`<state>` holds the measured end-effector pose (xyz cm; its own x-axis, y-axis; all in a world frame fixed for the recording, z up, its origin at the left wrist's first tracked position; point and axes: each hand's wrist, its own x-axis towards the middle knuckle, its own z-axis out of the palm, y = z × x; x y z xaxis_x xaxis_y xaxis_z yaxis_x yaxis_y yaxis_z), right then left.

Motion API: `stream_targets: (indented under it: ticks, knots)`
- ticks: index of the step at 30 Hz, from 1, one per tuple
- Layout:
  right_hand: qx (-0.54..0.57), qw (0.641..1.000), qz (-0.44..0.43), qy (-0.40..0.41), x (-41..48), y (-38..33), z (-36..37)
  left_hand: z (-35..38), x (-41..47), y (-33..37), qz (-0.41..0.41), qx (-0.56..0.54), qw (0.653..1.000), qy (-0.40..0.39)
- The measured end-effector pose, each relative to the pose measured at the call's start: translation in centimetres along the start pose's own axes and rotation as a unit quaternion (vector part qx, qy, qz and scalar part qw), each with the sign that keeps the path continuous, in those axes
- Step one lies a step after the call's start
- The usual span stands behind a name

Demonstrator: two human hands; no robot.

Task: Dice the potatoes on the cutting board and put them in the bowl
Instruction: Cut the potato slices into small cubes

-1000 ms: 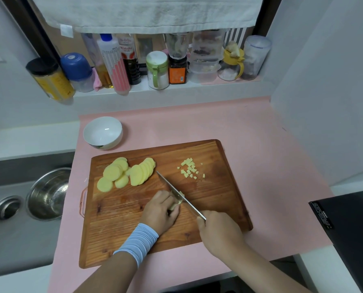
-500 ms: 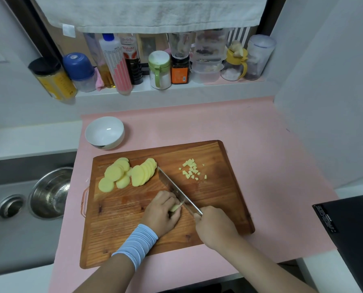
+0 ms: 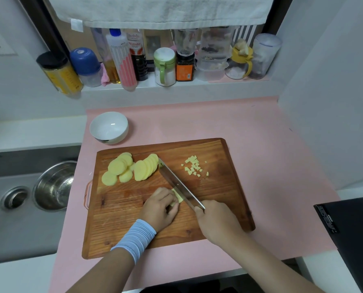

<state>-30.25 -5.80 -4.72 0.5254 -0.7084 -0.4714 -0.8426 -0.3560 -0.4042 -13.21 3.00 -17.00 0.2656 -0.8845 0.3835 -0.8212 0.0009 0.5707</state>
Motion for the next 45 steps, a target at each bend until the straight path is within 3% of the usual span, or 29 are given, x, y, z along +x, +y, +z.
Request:
stream_targets:
  ticks: [18, 45]
  knots:
    - [0.009, 0.999, 0.026, -0.026, 1.4, -0.6, 1.6, 0.0, -0.1, -0.2, -0.015, -0.011, 1.0, -0.005]
    - [-0.03, 0.999, -0.012, -0.011, -1.4, -0.1, 1.2, -0.6, -1.1, -0.5, 0.003, -0.013, 1.0, -0.004]
